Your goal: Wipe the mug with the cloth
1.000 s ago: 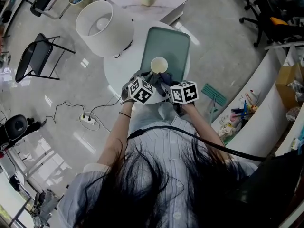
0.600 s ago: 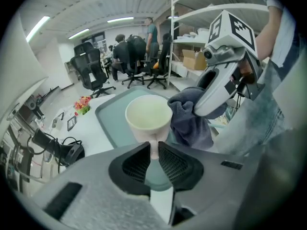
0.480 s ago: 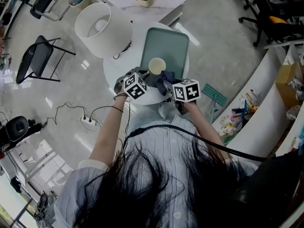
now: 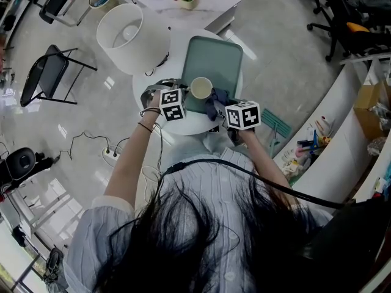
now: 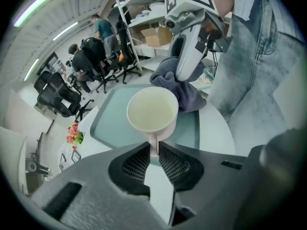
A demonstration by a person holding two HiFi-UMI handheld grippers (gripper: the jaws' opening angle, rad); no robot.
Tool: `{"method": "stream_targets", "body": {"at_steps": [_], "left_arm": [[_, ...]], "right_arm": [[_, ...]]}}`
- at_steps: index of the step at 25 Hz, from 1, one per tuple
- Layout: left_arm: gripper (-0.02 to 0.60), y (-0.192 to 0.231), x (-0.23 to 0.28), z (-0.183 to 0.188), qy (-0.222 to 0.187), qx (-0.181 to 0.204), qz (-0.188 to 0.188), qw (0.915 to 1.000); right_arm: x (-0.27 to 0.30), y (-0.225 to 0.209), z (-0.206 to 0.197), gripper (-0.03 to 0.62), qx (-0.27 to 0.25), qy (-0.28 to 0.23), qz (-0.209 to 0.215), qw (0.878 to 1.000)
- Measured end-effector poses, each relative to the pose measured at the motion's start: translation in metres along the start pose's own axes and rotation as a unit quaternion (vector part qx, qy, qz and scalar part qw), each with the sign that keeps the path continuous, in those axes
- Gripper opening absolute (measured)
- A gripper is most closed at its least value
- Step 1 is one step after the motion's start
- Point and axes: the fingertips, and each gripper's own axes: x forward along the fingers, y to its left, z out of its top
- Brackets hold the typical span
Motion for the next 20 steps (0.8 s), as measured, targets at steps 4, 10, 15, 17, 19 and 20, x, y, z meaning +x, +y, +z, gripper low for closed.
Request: {"method": "stream_targets", "body": {"at_steps": [4,10,15,17,19,20], "left_arm": [[0.066,0.001,0.009,-0.009,0.018,0.013,0.006,0.9997],[0.08,-0.003,-0.003,-0.008,0.011,-0.008,0.011,0.9998],[0.1,-0.002,-0.04,0.013,-0.046,-0.115,0.04,0.9915],[0.1,-0.009,-0.048,0.025,-0.052,-0.124,0.048,0.9898],[0.1,-0.016,-0.049,0.036,-0.051,-0.125,0.054,0.9893],[0.1,-0.019,-0.047,0.041,-0.049,-0.129,0.055,0.989]], "right_arm": [[0.001,-0.001,0.003,0.087,0.0,-0.002,0.0,1.0],[0.002,-0.001,0.004,0.087,0.001,-0.002,-0.001,1.0],[0.002,-0.003,0.002,0.087,0.008,-0.004,0.0,1.0],[0.002,-0.004,0.0,0.087,0.01,-0.004,-0.001,1.0],[0.003,-0.004,0.0,0.087,0.011,-0.004,-0.001,1.0],[0.003,-0.004,0.0,0.087,0.012,-0.004,-0.001,1.0]]}}
